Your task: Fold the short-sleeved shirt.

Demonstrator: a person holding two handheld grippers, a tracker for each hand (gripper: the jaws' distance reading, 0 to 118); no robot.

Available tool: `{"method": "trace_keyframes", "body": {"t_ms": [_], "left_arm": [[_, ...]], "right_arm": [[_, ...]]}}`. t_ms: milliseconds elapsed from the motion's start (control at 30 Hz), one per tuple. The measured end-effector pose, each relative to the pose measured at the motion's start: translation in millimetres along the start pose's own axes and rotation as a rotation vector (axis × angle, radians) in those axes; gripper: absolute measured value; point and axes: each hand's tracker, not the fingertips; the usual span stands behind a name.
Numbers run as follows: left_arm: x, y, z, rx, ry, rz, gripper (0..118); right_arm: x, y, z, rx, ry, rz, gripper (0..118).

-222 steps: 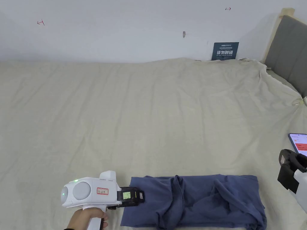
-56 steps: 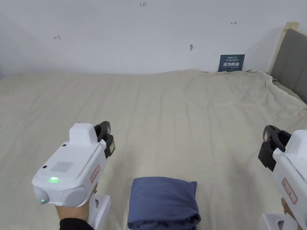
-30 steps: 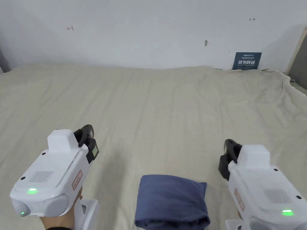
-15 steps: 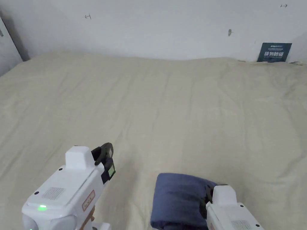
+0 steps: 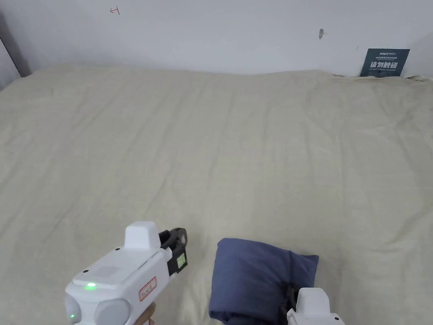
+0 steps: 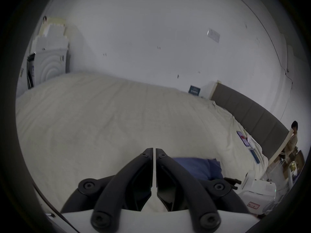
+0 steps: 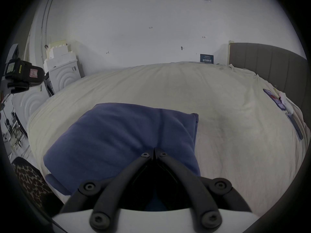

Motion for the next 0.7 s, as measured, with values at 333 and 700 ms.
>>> {"method": "trace_keyframes", "body": {"t_ms": [333,700], "left_arm": [[-4.2,-13.3,-87.1,-0.442,-0.15,0.135,101],[-9.1,-10.3,-134.4,-0.613,-0.254,0.177,54]], "right_arm": [[2.8,4.3,2.1,-0.017,0.026,0.004,0],[3.4,7.1,2.1,-0.031,0.032,0.006,0]]}}
